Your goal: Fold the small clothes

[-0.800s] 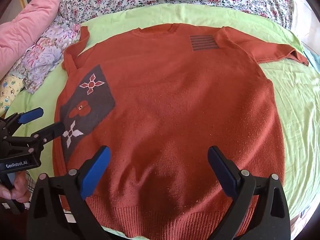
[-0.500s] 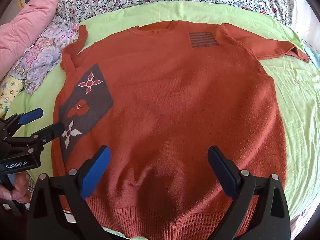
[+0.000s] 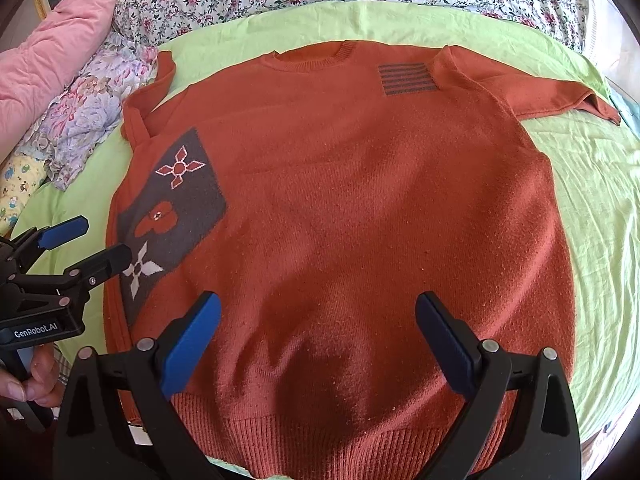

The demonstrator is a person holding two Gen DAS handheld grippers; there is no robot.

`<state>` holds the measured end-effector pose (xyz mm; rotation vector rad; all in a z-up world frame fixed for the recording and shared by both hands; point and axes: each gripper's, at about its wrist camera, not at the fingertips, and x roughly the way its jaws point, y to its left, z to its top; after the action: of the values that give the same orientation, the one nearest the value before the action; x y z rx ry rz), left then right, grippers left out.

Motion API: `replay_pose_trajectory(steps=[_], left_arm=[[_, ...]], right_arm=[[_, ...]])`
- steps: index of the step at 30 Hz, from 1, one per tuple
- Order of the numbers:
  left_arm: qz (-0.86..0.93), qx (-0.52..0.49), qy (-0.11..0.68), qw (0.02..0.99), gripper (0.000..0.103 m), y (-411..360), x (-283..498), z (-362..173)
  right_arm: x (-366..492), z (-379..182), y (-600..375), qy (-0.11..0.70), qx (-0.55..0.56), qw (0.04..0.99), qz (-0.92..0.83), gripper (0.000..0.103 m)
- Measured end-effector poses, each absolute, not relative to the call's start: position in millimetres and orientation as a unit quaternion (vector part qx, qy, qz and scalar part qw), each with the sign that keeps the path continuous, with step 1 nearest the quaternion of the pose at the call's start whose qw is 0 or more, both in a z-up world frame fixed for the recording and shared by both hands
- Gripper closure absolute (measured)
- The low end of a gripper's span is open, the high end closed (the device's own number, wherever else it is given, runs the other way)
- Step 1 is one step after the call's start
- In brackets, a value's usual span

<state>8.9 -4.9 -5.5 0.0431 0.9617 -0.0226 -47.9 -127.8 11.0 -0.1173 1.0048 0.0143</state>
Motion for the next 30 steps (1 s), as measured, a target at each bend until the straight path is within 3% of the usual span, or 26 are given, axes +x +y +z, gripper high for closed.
replay_pose_trajectory(steps=[30], left_arm=[[-0.011, 0.004, 0.477, 0.879, 0.007, -3, 26, -11]], right_arm=[[-42, 20, -139, 0.462, -0.04, 0.886, 0.006, 0.005]])
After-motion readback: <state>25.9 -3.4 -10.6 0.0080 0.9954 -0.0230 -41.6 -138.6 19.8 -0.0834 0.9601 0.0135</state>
